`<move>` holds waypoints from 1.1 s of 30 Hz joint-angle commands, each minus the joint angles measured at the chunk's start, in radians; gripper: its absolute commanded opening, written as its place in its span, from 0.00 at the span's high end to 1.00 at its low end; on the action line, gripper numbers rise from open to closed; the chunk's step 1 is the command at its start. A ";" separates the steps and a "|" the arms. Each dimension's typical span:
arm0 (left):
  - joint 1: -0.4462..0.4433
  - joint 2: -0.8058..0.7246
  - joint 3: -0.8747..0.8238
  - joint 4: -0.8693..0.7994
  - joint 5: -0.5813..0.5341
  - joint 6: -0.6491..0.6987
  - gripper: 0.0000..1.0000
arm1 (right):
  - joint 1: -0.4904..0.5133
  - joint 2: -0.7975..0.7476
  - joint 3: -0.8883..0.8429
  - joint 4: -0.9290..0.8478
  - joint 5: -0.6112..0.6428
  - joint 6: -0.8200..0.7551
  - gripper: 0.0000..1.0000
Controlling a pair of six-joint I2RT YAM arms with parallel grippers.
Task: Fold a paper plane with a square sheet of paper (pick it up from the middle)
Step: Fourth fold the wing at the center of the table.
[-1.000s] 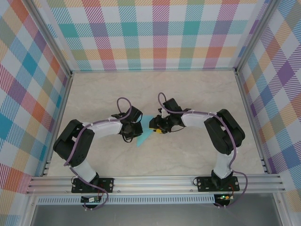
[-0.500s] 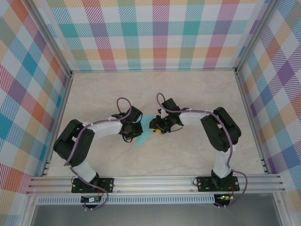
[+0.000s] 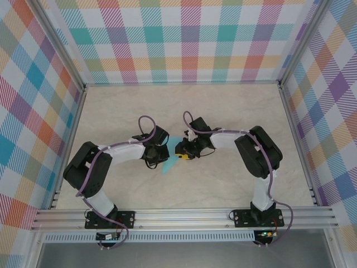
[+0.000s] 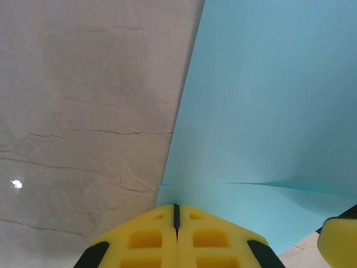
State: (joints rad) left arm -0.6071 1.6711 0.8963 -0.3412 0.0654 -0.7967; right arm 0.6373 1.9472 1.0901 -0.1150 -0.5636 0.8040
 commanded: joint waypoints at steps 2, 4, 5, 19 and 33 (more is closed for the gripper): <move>-0.002 -0.001 -0.006 -0.045 -0.019 0.002 0.97 | 0.009 0.033 0.034 0.018 -0.053 -0.014 0.72; -0.002 -0.027 -0.003 -0.037 -0.009 0.017 0.93 | 0.011 0.039 0.038 0.020 -0.060 -0.017 0.76; -0.002 -0.042 0.004 -0.038 -0.006 0.029 0.91 | 0.010 0.041 0.040 0.018 -0.058 -0.022 0.79; -0.001 -0.295 0.056 -0.023 0.022 0.118 0.40 | 0.009 -0.260 0.002 -0.144 0.262 -0.054 0.99; -0.002 -0.418 -0.015 0.132 0.093 0.167 0.21 | 0.010 -0.366 0.084 -0.301 0.362 0.043 0.98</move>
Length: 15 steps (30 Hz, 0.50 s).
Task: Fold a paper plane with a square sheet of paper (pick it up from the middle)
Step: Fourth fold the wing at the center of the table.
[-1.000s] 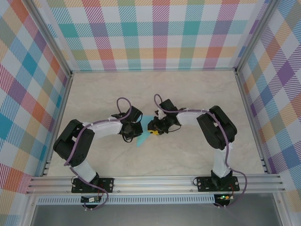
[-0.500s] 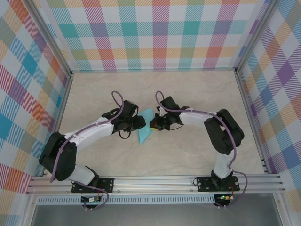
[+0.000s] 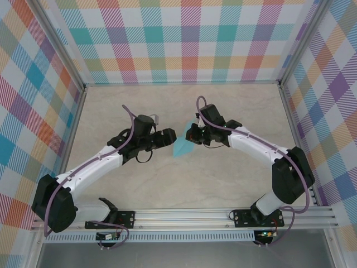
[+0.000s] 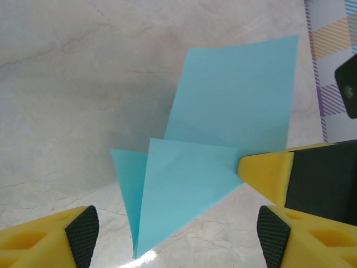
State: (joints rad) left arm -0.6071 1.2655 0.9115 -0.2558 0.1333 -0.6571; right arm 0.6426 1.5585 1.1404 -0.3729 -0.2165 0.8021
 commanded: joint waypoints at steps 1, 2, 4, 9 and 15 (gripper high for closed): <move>-0.003 -0.011 -0.036 0.055 0.022 0.032 0.20 | 0.005 0.036 0.036 -0.038 0.011 0.058 0.98; -0.003 -0.007 -0.046 0.065 0.025 0.041 0.18 | 0.005 0.051 0.038 -0.038 0.008 0.079 0.98; -0.003 0.007 -0.061 0.081 0.030 0.049 0.17 | 0.006 0.082 0.045 -0.035 -0.006 0.106 0.98; -0.015 0.024 -0.125 0.170 0.036 0.113 0.16 | 0.005 0.155 0.074 -0.018 -0.034 0.160 0.97; -0.038 0.049 -0.220 0.307 -0.012 0.235 0.15 | 0.000 0.266 0.131 -0.015 -0.088 0.186 0.97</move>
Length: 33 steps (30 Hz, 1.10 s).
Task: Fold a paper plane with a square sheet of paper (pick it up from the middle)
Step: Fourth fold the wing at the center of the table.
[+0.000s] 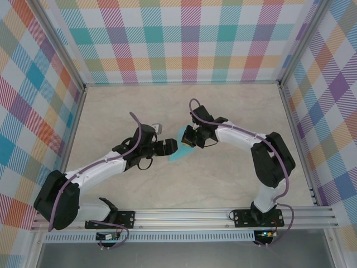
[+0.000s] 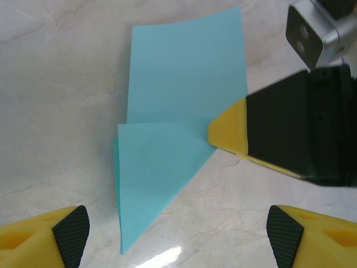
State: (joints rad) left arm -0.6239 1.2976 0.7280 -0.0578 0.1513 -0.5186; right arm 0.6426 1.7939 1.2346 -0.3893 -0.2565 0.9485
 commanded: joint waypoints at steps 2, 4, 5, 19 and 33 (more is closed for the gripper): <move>-0.041 0.029 -0.055 0.146 -0.068 0.138 0.15 | -0.002 0.048 0.048 0.007 -0.069 0.050 0.97; -0.064 0.036 -0.070 0.181 -0.112 0.187 0.17 | -0.004 0.059 0.062 -0.002 -0.076 0.053 0.97; -0.074 0.042 -0.077 0.198 -0.134 0.212 0.18 | -0.005 0.063 0.070 -0.009 -0.077 0.053 0.97; -0.138 0.204 -0.157 0.512 -0.184 0.506 0.32 | -0.038 0.106 0.124 -0.081 -0.137 0.068 0.95; -0.152 0.283 -0.158 0.571 -0.190 0.626 0.58 | -0.052 0.111 0.127 -0.103 -0.163 0.072 0.88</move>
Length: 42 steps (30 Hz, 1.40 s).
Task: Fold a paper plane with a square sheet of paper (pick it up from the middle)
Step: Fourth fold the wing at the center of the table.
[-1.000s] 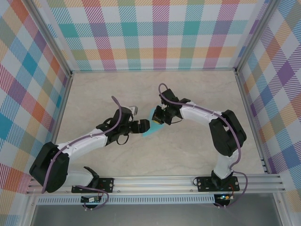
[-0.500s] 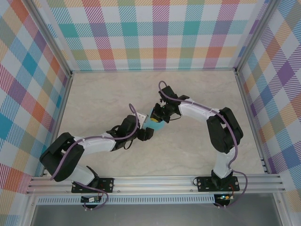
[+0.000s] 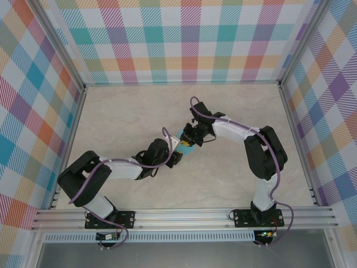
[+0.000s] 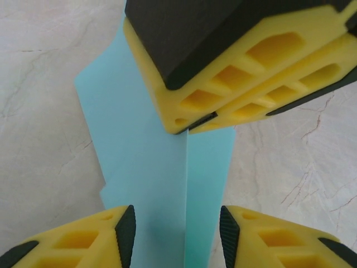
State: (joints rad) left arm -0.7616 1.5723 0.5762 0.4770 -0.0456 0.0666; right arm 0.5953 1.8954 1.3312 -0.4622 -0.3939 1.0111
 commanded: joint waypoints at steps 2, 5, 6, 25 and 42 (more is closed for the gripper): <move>-0.014 0.016 -0.004 0.031 0.010 0.047 0.64 | -0.006 0.010 0.033 -0.032 -0.029 0.011 0.86; -0.015 0.021 -0.004 0.025 0.016 0.050 0.68 | -0.008 0.009 0.033 -0.036 -0.032 0.009 0.84; -0.015 0.022 -0.004 0.024 0.018 0.052 0.70 | -0.008 0.008 0.033 -0.037 -0.032 0.009 0.83; -0.016 0.034 0.025 -0.020 0.089 0.049 0.93 | -0.028 0.013 0.043 -0.082 -0.015 -0.028 0.79; -0.014 0.023 0.076 -0.147 0.180 -0.308 1.00 | -0.100 -0.244 -0.221 0.105 0.067 -0.112 0.44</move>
State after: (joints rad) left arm -0.7647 1.5982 0.6544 0.3344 0.1158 -0.1108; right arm 0.5014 1.6947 1.1625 -0.4377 -0.3454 0.9260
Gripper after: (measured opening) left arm 0.041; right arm 0.554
